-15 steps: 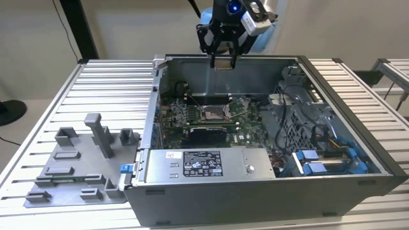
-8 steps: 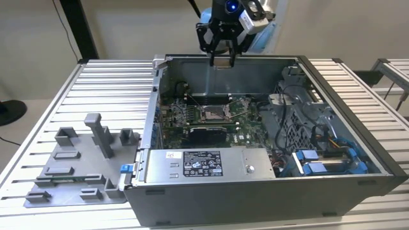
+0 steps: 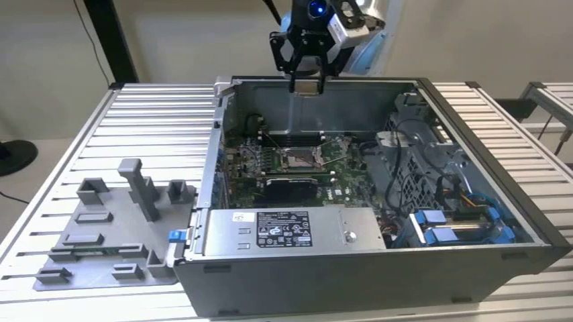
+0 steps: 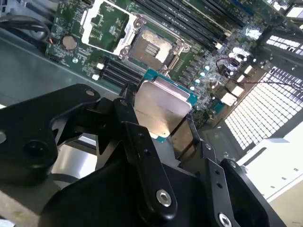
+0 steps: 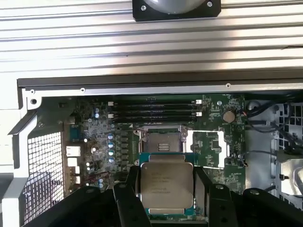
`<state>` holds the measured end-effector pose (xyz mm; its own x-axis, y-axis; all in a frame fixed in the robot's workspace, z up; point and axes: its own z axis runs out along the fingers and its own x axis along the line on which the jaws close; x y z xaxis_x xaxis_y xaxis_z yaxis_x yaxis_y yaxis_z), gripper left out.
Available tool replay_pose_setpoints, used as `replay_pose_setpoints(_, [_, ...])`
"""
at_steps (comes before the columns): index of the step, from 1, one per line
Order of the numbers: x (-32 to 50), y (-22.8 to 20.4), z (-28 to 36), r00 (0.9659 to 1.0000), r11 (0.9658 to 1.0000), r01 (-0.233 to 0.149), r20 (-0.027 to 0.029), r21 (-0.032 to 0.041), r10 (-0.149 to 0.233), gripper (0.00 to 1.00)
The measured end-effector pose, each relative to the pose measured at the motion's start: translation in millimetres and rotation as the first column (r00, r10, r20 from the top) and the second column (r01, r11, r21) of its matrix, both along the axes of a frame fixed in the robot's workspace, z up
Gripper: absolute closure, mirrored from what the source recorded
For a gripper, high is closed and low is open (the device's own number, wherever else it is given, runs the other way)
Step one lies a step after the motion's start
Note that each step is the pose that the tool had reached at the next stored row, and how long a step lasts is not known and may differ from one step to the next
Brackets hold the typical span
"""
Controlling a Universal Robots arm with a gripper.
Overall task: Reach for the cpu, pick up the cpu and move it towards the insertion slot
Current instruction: 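Pick up the cpu and move it towards the insertion slot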
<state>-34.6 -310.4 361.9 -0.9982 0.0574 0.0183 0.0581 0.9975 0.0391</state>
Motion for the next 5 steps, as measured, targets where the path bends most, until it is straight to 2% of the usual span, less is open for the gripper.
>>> replay_pose_setpoints(5, [-0.5, 0.0, 0.0, 1.0000, 1.0000, 0.000, 0.0000, 0.0000, 0.000, 1.00])
